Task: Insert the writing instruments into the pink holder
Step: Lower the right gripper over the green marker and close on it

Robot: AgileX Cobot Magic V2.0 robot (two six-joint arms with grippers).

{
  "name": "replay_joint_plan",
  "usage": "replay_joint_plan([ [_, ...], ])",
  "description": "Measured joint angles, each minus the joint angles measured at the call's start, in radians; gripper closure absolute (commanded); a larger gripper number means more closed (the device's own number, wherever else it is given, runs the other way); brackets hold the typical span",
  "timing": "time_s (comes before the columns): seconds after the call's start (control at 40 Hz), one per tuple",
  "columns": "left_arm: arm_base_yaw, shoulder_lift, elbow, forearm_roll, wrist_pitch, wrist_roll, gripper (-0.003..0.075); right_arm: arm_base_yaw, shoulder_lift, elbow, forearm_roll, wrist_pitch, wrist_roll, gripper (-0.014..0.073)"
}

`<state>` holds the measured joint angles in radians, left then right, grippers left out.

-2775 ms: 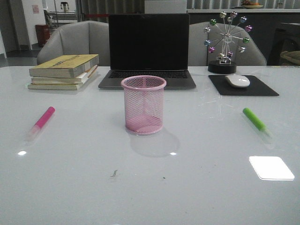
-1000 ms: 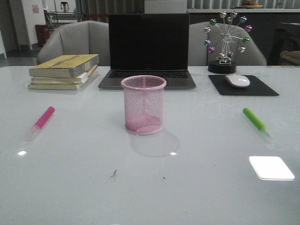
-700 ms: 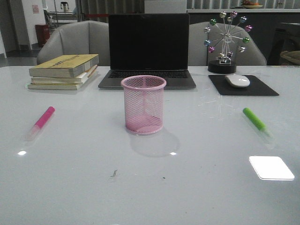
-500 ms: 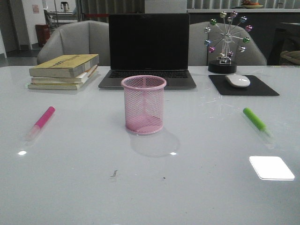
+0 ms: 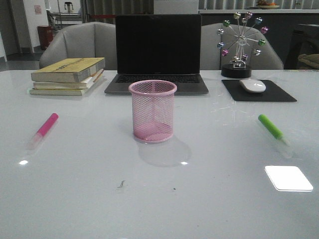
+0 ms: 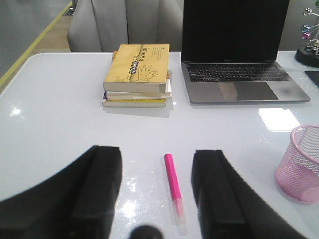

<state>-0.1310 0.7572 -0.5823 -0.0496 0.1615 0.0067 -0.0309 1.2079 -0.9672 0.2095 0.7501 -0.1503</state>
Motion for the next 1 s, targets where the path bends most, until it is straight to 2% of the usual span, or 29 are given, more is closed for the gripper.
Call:
replay_joint_plan([
  [0.25,0.0,0.0,0.0,0.0,0.002,0.0,0.0315,0.0,0.32,-0.276,0.0,0.143,-0.006,0.0312],
  [0.45,0.0,0.0,0.0,0.0,0.002,0.0,0.0315,0.0,0.483,-0.425,0.004,0.189,-0.006,0.0312],
  [0.72,0.0,0.0,0.0,-0.001,0.004,0.0,0.0315,0.0,0.584,-0.48,0.02,0.185,-0.009,0.0309],
  [0.9,0.0,0.0,0.0,-0.001,0.004,0.0,0.0315,0.0,0.626,-0.482,0.023,0.164,-0.009,0.0224],
  [1.0,0.0,0.0,0.0,-0.001,0.006,0.0,0.0315,0.002,0.652,-0.484,0.024,0.156,-0.009,0.0204],
])
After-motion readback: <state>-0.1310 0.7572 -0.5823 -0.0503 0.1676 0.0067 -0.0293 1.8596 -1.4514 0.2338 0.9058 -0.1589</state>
